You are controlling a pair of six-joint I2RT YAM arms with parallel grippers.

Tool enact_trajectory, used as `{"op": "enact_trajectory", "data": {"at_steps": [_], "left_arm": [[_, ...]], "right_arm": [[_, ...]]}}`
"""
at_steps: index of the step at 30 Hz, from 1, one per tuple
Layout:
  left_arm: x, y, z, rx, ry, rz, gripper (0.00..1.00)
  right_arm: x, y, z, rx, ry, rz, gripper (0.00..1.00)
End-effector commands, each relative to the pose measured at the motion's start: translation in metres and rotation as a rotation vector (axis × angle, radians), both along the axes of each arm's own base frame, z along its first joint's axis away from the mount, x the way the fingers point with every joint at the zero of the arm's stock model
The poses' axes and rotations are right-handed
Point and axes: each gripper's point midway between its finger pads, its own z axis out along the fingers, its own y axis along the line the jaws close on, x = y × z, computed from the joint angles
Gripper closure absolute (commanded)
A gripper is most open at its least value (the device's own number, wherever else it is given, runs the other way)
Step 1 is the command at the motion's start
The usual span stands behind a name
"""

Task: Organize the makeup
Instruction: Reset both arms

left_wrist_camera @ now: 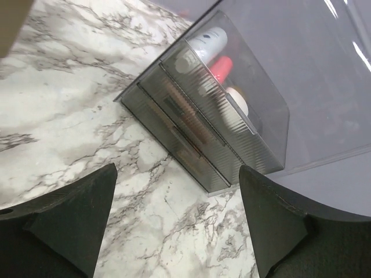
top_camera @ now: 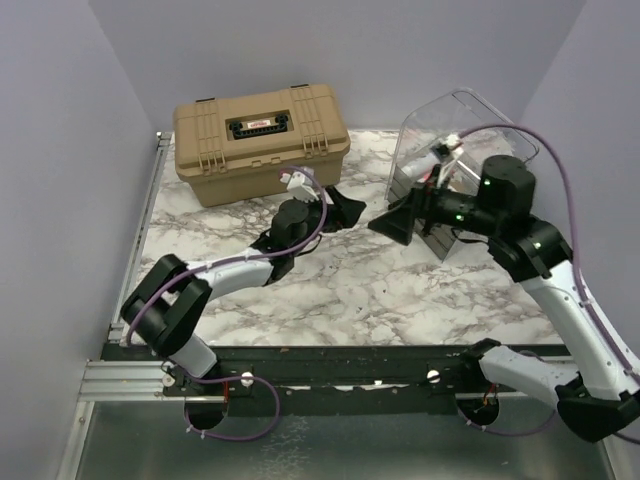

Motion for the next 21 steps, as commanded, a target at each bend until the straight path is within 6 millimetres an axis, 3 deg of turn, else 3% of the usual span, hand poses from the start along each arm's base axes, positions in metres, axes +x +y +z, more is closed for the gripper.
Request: {"op": "enact_trajectory", "data": {"at_steps": [1,5,9,13,16,18,21], "left_arm": [[-0.005,0.052,-0.015,0.097,0.059,0.132,0.12],[-0.021,0.113,-0.018,0.183,0.087,0.274,0.01],[-0.036,0.172,-0.018,0.367,0.132,0.405,0.01],[-0.050,0.217,0.008,0.507,0.130,0.511,0.01],[-0.057,0.239,0.038,0.535,0.094,0.571,0.01],[-0.057,0.241,0.060,0.556,0.052,0.548,0.01],[-0.052,0.254,0.077,0.616,0.066,0.564,0.01]], "right_arm": [[0.010,0.021,-0.024,-0.145,0.014,-0.041,0.00],[0.015,0.032,-0.045,-0.212,0.024,-0.052,0.00],[0.027,0.042,-0.069,-0.266,0.058,-0.064,0.00],[0.048,0.042,-0.087,-0.306,0.087,-0.152,0.00],[0.063,0.037,-0.099,-0.324,0.114,-0.245,0.00],[0.070,0.035,-0.103,-0.321,0.127,-0.293,0.00],[0.076,0.028,-0.108,-0.315,0.143,-0.363,0.00]]}}
